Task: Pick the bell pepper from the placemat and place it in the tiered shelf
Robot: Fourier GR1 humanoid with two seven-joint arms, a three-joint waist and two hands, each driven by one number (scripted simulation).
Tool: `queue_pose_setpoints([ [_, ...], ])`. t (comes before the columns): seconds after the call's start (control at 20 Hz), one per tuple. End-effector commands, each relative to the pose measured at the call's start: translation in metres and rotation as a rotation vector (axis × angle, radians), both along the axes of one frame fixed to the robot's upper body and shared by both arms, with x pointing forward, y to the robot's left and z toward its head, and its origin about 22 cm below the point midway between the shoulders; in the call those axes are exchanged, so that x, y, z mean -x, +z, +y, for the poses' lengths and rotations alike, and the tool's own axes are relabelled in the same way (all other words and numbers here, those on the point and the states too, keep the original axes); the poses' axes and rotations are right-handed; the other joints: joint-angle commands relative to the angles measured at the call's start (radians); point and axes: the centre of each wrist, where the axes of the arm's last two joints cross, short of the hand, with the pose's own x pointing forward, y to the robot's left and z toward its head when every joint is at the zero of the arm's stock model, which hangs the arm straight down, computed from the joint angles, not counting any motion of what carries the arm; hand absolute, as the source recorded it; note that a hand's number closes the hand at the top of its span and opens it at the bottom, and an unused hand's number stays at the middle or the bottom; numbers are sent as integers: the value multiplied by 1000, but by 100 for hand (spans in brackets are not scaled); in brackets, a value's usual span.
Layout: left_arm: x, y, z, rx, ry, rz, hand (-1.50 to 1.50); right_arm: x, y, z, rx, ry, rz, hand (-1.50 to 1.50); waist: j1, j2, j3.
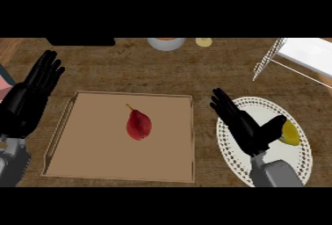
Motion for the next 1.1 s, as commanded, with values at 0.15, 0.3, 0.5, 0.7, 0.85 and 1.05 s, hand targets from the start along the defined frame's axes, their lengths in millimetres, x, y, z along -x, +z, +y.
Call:
queue_pose_setpoints([
  [0.15,14,-43,-32,-62,-7,31,0,-38,76,-91,198,-88,-279,-150,13,36,24],
  [0.3,11,-47,-27,-34,0,78,0,-31,32,-41,-452,-211,-122,-150,-20,58,57],
  [0.5,14,-56,-27,-68,19,100,0,-29,95,-174,591,-529,-392,150,-35,49,18],
  [0.7,13,-80,-58,-72,-29,96,0,-24,33,-174,431,-777,-480,-150,7,49,27],
  [0.85,14,-93,-65,-79,-24,123,0,-11,-1,-185,284,-766,-541,-150,17,42,26],
  [1.05,0,-95,-78,-79,-24,105,0,-11,31,-216,303,-493,-537,-150,9,38,24],
])
